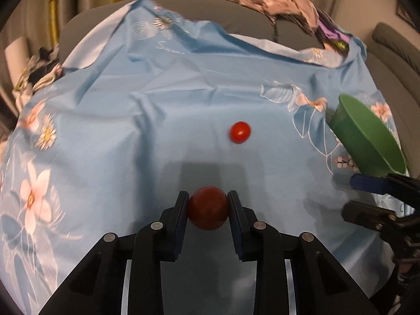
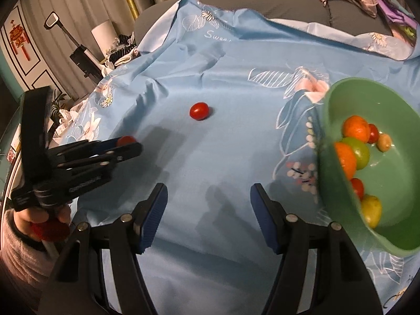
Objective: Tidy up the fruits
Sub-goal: 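Grasp a red cherry tomato with the right gripper, then carry the cherry tomato toward the green bowl with the right gripper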
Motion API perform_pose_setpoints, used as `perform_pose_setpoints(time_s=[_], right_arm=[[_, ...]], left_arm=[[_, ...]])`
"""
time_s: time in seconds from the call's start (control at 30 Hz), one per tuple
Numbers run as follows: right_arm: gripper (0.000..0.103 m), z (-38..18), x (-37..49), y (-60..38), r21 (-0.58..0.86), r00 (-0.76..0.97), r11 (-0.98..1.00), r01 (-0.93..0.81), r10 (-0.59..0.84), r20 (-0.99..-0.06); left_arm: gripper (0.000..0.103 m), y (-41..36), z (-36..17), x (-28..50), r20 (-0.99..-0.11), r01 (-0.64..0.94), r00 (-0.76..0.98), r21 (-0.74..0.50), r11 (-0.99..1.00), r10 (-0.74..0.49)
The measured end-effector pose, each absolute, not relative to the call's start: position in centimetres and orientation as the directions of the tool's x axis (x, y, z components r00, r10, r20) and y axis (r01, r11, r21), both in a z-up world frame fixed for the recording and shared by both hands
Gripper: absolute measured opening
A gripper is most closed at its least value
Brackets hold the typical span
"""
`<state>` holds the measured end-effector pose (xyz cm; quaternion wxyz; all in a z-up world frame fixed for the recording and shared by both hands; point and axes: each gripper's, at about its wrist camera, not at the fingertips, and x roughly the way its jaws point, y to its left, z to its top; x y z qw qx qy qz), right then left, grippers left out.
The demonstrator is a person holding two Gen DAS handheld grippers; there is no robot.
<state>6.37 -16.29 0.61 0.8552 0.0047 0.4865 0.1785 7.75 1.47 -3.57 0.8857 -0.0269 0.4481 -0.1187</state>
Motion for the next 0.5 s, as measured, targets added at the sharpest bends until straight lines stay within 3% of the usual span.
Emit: perform_pose_setpoints(time_s=[0.5], right_arm=[[0.064,-0.9,14.2,-11.0,0.095,0.465,0.931,-0.353,0.263,-0.845]], left_arm=[[0.03,3.6,-4.1,7.7,-0.776,0.153,0.574,-0.212,0.965,-0.262]])
